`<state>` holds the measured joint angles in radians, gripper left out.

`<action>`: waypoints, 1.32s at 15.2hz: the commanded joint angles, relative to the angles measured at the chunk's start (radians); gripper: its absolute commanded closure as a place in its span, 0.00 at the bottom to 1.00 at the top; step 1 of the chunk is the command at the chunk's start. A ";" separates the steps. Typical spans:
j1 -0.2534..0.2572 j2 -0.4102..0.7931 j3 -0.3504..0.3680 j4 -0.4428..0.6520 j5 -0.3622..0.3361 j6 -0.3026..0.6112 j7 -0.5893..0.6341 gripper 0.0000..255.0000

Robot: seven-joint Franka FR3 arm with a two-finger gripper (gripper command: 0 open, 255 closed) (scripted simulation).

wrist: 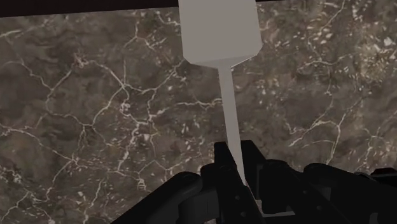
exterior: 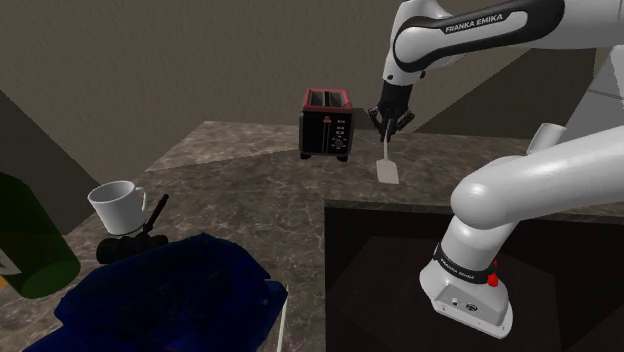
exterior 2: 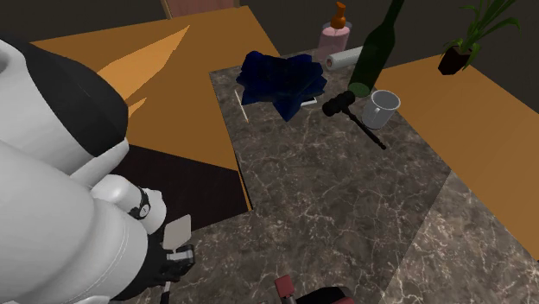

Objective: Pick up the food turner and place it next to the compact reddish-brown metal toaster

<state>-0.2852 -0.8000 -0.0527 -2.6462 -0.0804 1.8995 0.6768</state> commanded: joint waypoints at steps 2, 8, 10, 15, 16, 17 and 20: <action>-0.001 0.005 -0.001 -0.038 -0.002 0.043 0.002 1.00; -0.003 0.024 -0.005 -0.108 -0.007 0.133 0.006 1.00; -0.003 0.034 -0.006 -0.130 -0.009 0.164 0.007 1.00; -0.005 0.064 -0.009 -0.182 -0.014 0.246 0.011 1.00; -0.006 0.071 -0.010 -0.192 -0.015 0.263 0.011 1.00; -0.006 0.079 -0.010 -0.202 -0.016 0.281 0.012 1.00; -0.008 0.105 -0.012 -0.229 -0.019 0.334 0.014 1.00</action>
<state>-0.2943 -0.7071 -0.0664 -2.8654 -0.1000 2.2113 0.6876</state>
